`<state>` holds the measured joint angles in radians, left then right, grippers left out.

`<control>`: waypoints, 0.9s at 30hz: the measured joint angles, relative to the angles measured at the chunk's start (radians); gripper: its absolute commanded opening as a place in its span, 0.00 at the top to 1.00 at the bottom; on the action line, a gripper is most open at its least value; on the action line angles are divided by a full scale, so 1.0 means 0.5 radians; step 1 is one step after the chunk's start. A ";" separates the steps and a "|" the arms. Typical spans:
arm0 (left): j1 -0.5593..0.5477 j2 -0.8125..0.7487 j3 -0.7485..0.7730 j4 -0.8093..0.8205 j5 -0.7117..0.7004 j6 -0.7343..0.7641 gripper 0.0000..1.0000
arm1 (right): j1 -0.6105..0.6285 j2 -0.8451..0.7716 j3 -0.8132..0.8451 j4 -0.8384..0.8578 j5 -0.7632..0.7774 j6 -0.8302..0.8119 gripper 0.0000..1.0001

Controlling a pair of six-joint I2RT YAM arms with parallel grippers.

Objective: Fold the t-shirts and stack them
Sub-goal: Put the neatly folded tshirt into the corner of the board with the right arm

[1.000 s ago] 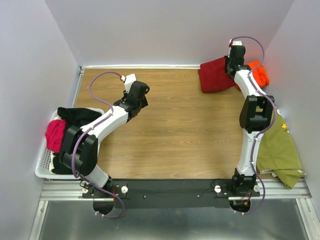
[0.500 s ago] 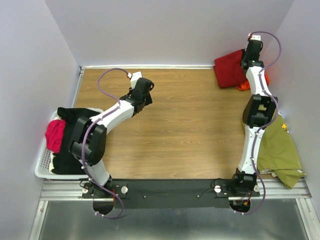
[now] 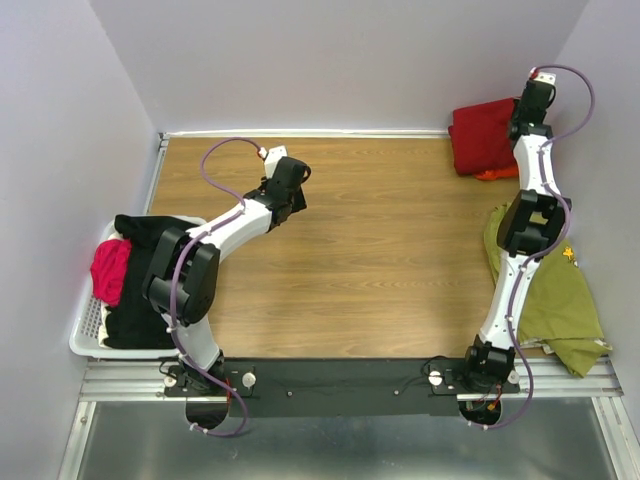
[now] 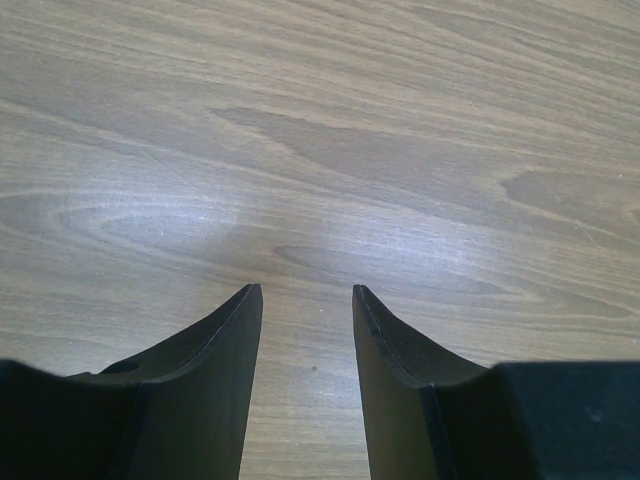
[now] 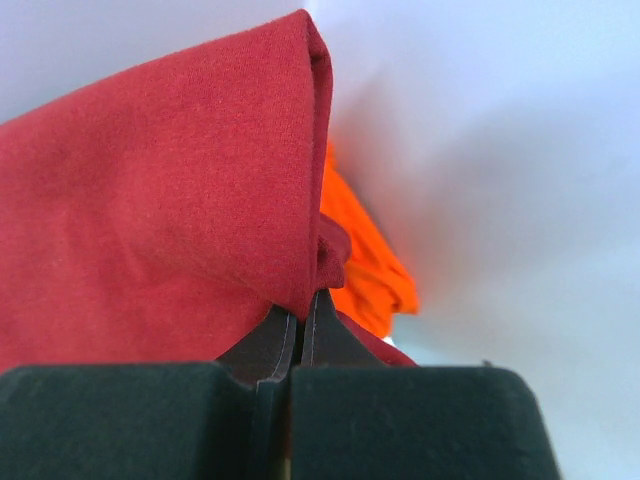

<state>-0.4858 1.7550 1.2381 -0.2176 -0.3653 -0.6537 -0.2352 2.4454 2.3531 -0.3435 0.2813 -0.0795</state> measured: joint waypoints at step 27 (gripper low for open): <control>-0.011 0.134 0.094 0.035 0.025 0.082 0.50 | -0.056 0.274 0.101 0.117 0.278 0.185 0.28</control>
<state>-0.4911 1.8221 1.2850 -0.2001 -0.3527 -0.6128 -0.2634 2.5824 2.4039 -0.2848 0.4202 0.0128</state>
